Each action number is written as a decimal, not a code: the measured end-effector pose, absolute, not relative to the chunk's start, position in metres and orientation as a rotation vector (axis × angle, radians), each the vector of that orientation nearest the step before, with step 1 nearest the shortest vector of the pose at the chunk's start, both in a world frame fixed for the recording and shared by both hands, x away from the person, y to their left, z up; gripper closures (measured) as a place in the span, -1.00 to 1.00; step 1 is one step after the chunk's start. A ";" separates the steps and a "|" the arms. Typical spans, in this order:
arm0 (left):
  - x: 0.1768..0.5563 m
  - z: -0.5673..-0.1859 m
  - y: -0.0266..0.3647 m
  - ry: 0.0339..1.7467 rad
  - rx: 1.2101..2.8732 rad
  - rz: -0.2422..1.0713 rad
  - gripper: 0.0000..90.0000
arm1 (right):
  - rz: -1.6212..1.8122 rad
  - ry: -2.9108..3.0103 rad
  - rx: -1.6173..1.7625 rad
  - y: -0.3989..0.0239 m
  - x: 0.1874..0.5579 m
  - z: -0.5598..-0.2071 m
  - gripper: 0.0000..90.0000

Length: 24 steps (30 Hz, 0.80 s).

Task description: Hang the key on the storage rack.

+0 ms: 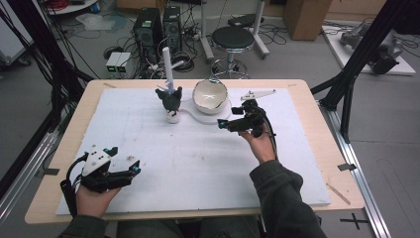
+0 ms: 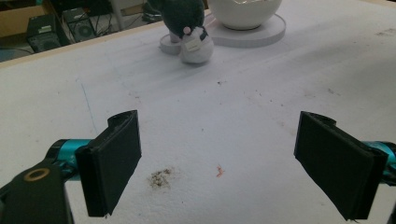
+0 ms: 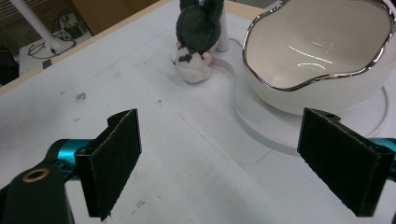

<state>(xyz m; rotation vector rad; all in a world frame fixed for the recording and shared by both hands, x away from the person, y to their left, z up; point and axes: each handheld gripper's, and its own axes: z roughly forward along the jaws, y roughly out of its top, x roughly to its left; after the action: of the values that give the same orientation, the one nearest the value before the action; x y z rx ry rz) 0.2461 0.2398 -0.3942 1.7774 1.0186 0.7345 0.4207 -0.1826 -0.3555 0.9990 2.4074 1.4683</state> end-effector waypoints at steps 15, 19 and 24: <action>0.247 -0.394 0.238 1.014 1.779 0.730 -0.66 | 1.462 2.394 1.021 -0.197 0.408 -0.360 -0.73; 0.247 -0.394 0.238 1.016 1.778 0.731 -0.66 | 1.466 2.385 1.023 -0.202 0.406 -0.362 -0.73; 0.247 -0.394 0.238 1.012 1.781 0.729 -0.66 | 1.459 2.391 1.037 -0.206 0.403 -0.363 -0.73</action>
<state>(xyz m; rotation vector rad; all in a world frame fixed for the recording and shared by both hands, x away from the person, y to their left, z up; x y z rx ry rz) 0.2472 0.2376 -0.3940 1.7812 1.0116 0.7288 0.4034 -0.2057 -0.3627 1.0368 2.3907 1.4587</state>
